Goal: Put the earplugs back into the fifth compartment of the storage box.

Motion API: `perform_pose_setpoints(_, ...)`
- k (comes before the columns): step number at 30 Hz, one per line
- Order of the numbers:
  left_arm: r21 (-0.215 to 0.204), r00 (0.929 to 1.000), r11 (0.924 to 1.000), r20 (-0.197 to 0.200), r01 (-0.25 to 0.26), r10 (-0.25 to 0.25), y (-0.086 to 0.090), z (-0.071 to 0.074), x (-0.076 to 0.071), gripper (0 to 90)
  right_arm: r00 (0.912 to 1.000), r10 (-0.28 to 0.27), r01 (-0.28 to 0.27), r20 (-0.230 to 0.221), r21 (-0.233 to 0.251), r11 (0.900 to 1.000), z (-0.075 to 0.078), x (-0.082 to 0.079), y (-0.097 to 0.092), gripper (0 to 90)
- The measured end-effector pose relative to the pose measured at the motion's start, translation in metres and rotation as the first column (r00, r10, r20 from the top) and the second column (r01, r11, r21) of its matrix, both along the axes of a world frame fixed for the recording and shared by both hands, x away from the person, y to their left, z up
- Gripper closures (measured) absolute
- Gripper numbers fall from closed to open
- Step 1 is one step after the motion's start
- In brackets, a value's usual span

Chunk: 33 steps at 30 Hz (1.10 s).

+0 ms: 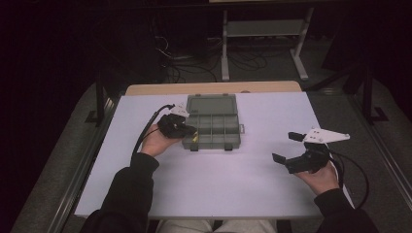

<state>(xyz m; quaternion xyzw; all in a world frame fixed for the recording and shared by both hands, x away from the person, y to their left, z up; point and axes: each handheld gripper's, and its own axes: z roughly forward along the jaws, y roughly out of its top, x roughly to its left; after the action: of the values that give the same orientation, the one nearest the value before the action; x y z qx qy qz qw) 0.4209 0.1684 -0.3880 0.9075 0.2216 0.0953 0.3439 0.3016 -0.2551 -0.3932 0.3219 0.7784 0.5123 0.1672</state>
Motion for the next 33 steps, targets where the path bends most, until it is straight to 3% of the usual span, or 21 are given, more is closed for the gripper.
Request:
perform_pose_setpoints(7, 0.017, 0.9998, 0.9998, -0.017, -0.008, 0.008, 0.001, -0.009, 0.001, 85.2, 1.0, 0.002, -0.002, -0.001, -0.002, 1.0, 0.0, 0.0, 0.0, 0.0)
perform_pose_setpoints(17, 0.036, 0.9994, 0.9989, -0.02, -0.029, 0.03, 0.003, -0.011, 0.002, 82.1, 1.0, 0.003, -0.003, -0.003, -0.004, 1.0, 0.0, 0.0, 0.001, 0.0)
perform_pose_setpoints(18, 0.038, 0.999, 0.9986, -0.021, -0.037, 0.038, 0.003, -0.011, 0.002, 76.0, 1.0, 0.003, -0.003, -0.002, -0.004, 1.0, 0.0, 0.0, 0.001, 0.0)
perform_pose_setpoints(22, 0.018, 0.9983, 0.9987, -0.033, -0.047, 0.047, 0.005, -0.008, 0.001, 67.3, 1.0, 0.003, -0.003, -0.006, -0.003, 1.0, -0.001, 0.0, 0.001, 0.0)
perform_pose_setpoints(24, 0.002, 0.9988, 0.9992, -0.029, -0.039, 0.039, 0.007, -0.005, -0.001, 58.6, 0.9999, 0.004, -0.004, -0.011, -0.009, 1.0, -0.001, 0.001, 0.001, 0.0)
perform_pose_setpoints(30, -0.047, 0.9992, 0.9982, 0.014, -0.036, 0.036, 0.012, 0.007, -0.008, 43.3, 0.9999, 0.004, -0.004, -0.009, -0.006, 1.0, -0.001, 0.0, 0.002, 0.0)
perform_pose_setpoints(33, -0.093, 0.9988, 0.9953, 0.037, -0.029, 0.032, 0.014, 0.014, -0.012, 36.5, 0.9999, 0.003, -0.003, -0.011, -0.007, 1.0, -0.001, 0.001, 0.001, 0.0)
